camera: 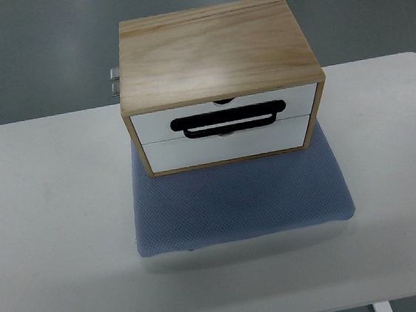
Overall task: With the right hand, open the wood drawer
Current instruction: 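Move the right hand over the box and down to the upper drawer handle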
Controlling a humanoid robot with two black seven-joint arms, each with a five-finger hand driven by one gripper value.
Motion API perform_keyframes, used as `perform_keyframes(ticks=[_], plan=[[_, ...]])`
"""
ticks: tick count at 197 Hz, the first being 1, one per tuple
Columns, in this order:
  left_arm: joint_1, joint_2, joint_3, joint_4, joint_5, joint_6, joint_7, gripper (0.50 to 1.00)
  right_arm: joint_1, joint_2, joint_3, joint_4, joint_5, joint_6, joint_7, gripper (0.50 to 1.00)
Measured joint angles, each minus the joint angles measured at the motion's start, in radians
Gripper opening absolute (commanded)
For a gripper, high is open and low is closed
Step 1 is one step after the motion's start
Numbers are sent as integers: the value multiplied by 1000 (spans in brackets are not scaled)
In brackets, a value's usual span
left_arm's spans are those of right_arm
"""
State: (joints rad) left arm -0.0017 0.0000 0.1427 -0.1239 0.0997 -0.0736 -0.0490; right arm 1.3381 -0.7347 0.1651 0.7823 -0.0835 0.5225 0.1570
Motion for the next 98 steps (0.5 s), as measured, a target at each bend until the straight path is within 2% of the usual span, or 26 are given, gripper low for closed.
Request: perform_keyframes(ticks=[27, 98], plan=[[0, 0, 0, 0, 0, 0, 0, 1000, 135, -33, -129, 108, -39, 78, -2, 944], [0, 0, 0, 0, 0, 0, 0, 1000, 316, -39, -247, 344, -186, 88, -15, 944]])
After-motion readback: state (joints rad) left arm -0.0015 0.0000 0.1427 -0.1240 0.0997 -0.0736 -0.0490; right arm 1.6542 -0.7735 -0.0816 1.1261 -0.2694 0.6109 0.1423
